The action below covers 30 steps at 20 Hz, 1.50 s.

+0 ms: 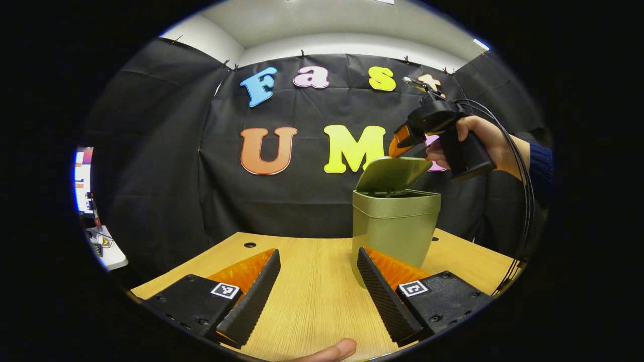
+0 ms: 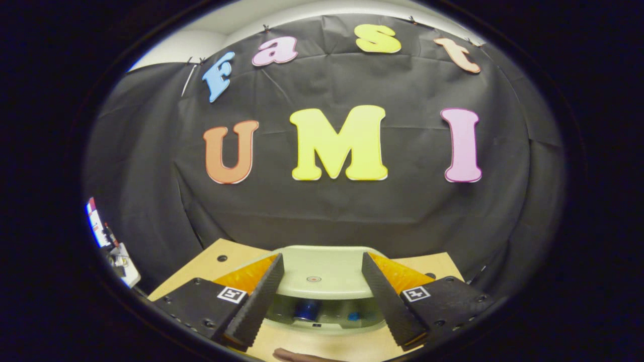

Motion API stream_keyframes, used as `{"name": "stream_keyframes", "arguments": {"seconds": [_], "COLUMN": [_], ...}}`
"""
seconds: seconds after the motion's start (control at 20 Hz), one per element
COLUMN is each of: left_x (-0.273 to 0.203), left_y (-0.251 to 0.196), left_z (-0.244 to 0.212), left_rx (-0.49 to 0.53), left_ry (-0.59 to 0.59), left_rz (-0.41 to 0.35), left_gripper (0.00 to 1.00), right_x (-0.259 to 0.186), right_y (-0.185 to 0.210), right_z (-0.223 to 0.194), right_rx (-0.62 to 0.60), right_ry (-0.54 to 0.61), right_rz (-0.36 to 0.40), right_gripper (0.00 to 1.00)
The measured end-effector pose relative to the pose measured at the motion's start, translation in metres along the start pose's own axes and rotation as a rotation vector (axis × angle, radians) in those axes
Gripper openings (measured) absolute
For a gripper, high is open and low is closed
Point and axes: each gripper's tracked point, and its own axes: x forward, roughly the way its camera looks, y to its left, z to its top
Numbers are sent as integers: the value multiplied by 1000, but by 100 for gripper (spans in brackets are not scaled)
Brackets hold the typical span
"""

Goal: Press the lid of the desktop garbage bin to open it, pick up the crumpled paper on the desktop and throw it into the bin, then pick up the pop can on the desktop and drop it into the bin, and finally close the garbage bin lid.

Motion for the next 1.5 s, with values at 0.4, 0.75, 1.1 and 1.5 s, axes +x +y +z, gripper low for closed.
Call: {"name": "stream_keyframes", "arguments": {"seconds": [0.4,0.75,1.1,1.5], "left_x": [-5,-2,0,0], "left_y": [20,27,15,10], "left_z": [10,7,3,-1], "left_rx": [-46,-56,-44,-33], "left_ry": [-21,-10,1,14], "left_rz": [18,28,0,-8], "left_gripper": [99,99,99,99], "right_x": [10,14,15,16], "right_y": [13,9,8,6], "right_z": [-45,-63,-70,-81], "right_rx": [-2,-38,-34,-18], "right_ry": [84,86,21,-80], "right_rz": [28,12,9,9], "right_gripper": [95,96,98,99]}}
